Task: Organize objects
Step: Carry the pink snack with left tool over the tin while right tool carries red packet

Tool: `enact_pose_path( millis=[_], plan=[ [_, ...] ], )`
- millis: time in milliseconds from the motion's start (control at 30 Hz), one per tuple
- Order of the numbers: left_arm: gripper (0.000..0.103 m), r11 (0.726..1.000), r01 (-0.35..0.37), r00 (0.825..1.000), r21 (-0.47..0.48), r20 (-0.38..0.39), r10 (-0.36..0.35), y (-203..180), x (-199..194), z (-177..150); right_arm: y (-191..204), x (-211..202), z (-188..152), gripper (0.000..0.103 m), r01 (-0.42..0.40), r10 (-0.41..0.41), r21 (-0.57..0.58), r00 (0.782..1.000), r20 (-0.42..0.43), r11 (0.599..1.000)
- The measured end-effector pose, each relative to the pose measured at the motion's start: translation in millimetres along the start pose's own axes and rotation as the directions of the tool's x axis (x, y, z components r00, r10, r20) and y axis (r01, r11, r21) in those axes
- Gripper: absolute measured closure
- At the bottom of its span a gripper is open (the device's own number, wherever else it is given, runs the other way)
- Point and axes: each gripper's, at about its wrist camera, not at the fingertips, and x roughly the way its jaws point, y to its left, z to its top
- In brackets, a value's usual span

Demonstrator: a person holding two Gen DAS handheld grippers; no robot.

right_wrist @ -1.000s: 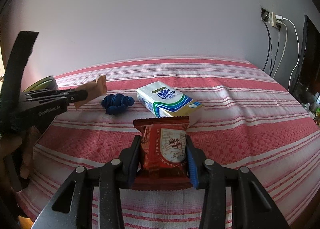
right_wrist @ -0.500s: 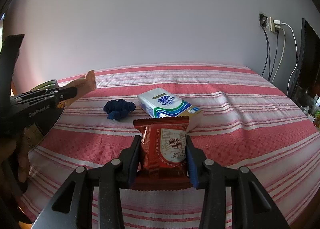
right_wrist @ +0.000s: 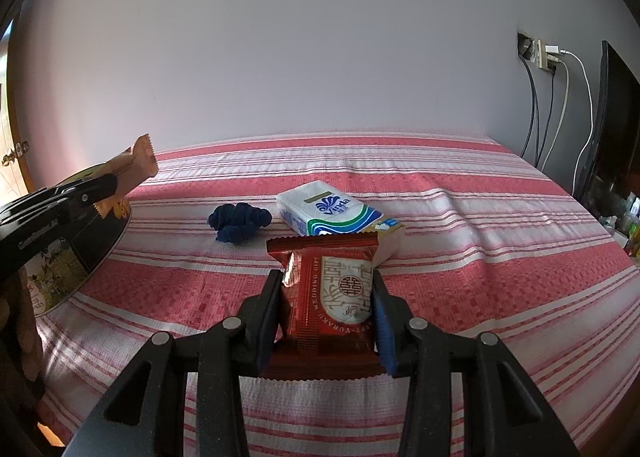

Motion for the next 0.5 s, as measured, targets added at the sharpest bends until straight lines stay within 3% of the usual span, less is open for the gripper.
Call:
enact_pose_path(
  millis=[500],
  plan=[
    [0.092, 0.997, -0.044, 0.997, -0.063, 0.066, 0.048, 15.5, -26.4, -8.9, 0.3, -2.9, -0.3, 0.059, -0.001, 0.002, -0.007, 1.0, 0.02, 1.0]
  ],
)
